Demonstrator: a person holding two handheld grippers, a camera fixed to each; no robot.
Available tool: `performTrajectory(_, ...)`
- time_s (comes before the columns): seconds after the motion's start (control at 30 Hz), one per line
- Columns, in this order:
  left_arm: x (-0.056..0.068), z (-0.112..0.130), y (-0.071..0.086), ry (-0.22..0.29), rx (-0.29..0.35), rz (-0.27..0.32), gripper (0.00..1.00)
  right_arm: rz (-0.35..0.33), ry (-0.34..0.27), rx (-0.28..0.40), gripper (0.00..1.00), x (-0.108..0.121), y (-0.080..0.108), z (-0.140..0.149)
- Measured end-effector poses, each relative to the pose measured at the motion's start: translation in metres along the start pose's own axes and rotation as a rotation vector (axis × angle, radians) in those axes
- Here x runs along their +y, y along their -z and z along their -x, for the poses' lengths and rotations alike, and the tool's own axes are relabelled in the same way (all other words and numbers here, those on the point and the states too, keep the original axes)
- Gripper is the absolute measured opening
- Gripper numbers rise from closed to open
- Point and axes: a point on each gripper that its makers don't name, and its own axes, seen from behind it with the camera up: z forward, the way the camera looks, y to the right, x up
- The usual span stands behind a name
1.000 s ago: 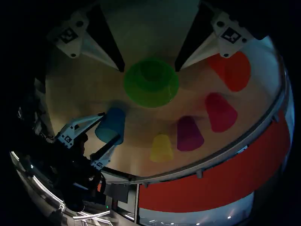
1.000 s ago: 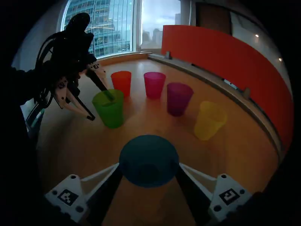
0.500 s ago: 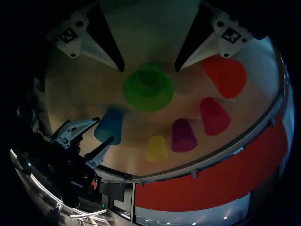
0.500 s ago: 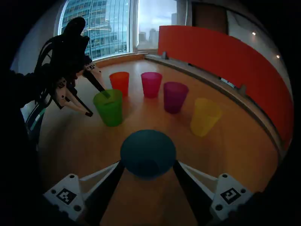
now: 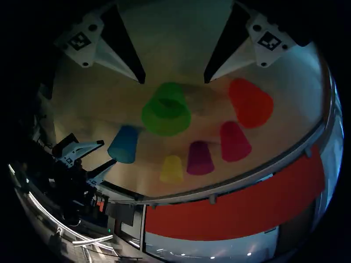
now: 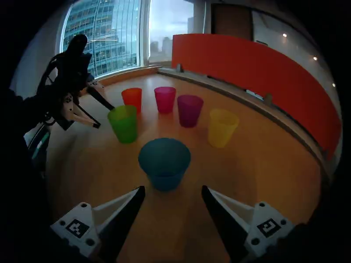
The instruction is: Pour water
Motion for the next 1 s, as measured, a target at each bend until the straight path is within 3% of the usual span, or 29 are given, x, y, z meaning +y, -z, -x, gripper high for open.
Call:
performTrajectory(0.47,-0.018,-0.022,0.038,0.089,0.175,-0.127,1.0,0.14,-0.081,0.132,1.0,0.027,0.037,-0.021)
performTrajectory(1.0,-0.052,-0.05,0.067,0.119,0.368,-0.331,1.0,0.352,-0.176,0.324,1.0,0.063,0.067,-0.055)
